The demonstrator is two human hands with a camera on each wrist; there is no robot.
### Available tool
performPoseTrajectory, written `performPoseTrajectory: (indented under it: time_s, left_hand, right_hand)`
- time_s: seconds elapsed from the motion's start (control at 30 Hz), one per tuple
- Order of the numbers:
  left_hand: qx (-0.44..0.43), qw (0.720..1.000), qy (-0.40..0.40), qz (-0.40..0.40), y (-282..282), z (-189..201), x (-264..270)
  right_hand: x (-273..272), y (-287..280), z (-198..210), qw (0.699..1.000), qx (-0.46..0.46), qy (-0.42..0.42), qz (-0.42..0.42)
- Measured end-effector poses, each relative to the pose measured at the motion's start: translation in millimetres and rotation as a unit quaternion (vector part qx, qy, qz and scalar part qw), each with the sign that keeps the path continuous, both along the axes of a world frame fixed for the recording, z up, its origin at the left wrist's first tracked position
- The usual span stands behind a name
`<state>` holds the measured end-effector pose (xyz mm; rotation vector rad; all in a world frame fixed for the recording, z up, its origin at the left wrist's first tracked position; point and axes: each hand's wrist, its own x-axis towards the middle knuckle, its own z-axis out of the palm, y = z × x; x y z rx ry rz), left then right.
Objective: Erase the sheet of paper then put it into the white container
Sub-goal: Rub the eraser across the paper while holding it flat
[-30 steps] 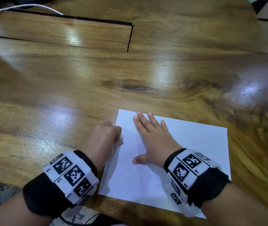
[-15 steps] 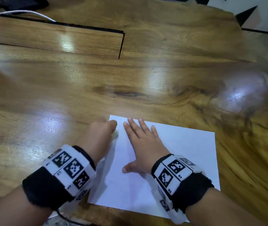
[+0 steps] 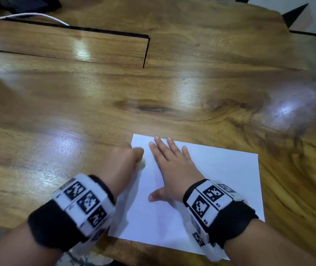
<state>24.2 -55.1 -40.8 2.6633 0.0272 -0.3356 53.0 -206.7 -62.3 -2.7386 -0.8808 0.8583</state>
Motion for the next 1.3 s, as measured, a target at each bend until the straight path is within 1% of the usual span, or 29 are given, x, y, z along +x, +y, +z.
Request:
performPoseTrajectory:
  time_s: [0.1, 0.17, 0.2, 0.3, 0.37, 0.4, 0.47, 0.5, 0.57, 0.6, 0.67, 0.77, 0.83, 0.87, 0.93, 1.0, 1.07, 1.1, 1.13, 1.2, 1.23, 1.3]
  left_hand:
    - [0.014, 0.994, 0.076, -0.073, 9, 4, -22]
    - [0.01, 0.99, 0.116, -0.076, 12, 10, -11]
    - [0.002, 0.992, 0.109, -0.057, 10, 14, 0]
    - [-0.007, 0.999, 0.03, 0.031, 1, 18, 37]
    - [0.007, 0.999, 0.014, 0.045, -6, 10, 41]
    - [0.013, 0.999, 0.007, 0.04, -7, 8, 34]
    - [0.015, 1.0, -0.003, -0.012, -6, 4, 10]
    - [0.017, 0.999, 0.005, -0.052, -3, 2, -4]
    - [0.016, 0.993, 0.048, -0.109, 3, 3, -20]
    - [0.01, 0.991, 0.069, -0.116, 5, 3, -20]
    - [-0.003, 0.993, 0.078, -0.087, 6, 5, -4]
    - [-0.013, 1.0, 0.005, -0.001, 1, 10, 33]
    - [-0.007, 1.0, -0.011, 0.018, -2, 6, 39]
    - [-0.008, 1.0, -0.015, 0.01, 0, 3, 33]
    - [-0.011, 0.999, -0.01, -0.032, 6, -2, 9]
    - [-0.014, 0.996, 0.03, -0.08, 12, -3, -13]
    - [-0.019, 0.992, 0.075, -0.096, 19, -1, -19]
    - [-0.029, 0.992, 0.094, -0.079, 22, 2, -15]
    - [-0.048, 0.993, 0.1, -0.044, 25, 4, -7]
    - [-0.077, 0.995, 0.058, 0.04, 30, 7, 12]
    - [-0.076, 0.994, 0.035, 0.064, 30, 7, 22]
    - [-0.059, 0.995, 0.013, 0.075, 28, 6, 36]
  right_hand:
    - [0, 1, 1, 1.0, -0.003, 0.009, 0.001]
    - [0, 1, 1, 1.0, -0.004, 0.008, 0.001]
    - [0, 0, 1, 1.0, -0.004, 0.004, 0.002]
    - [0, 0, 0, 1.0, -0.005, -0.002, 0.004]
    - [0, 0, 0, 1.0, -0.007, 0.0, 0.005]
    - [0, 0, 0, 1.0, -0.007, 0.001, 0.005]
    - [-1, 0, 0, 1.0, -0.003, 0.002, 0.002]
    - [-1, 0, 0, 1.0, -0.002, 0.003, 0.001]
    - [-1, 0, 0, 1.0, -0.002, 0.005, 0.001]
    - [-1, 0, 0, 1.0, -0.003, 0.006, 0.0]
    - [0, 0, 0, 1.0, -0.005, 0.003, 0.001]
    - [0, 0, 0, 1.0, -0.008, 0.0, 0.003]
    - [0, 0, 0, 1.0, -0.011, 0.003, 0.005]
    - [0, 0, 1, 1.0, -0.011, 0.005, 0.005]
    - [0, 0, 1, 1.0, -0.01, 0.006, 0.004]
    - [0, 0, 1, 1.0, -0.012, 0.007, 0.006]
    - [1, 0, 1, 1.0, -0.012, 0.009, 0.007]
    - [1, -1, 1, 1.0, -0.011, 0.011, 0.007]
    - [1, -1, 2, 1.0, -0.01, 0.012, 0.006]
    - [1, 0, 2, 1.0, -0.008, 0.014, 0.004]
    - [1, 0, 2, 1.0, -0.009, 0.014, 0.002]
    - [1, 0, 2, 1.0, -0.014, 0.016, 0.004]
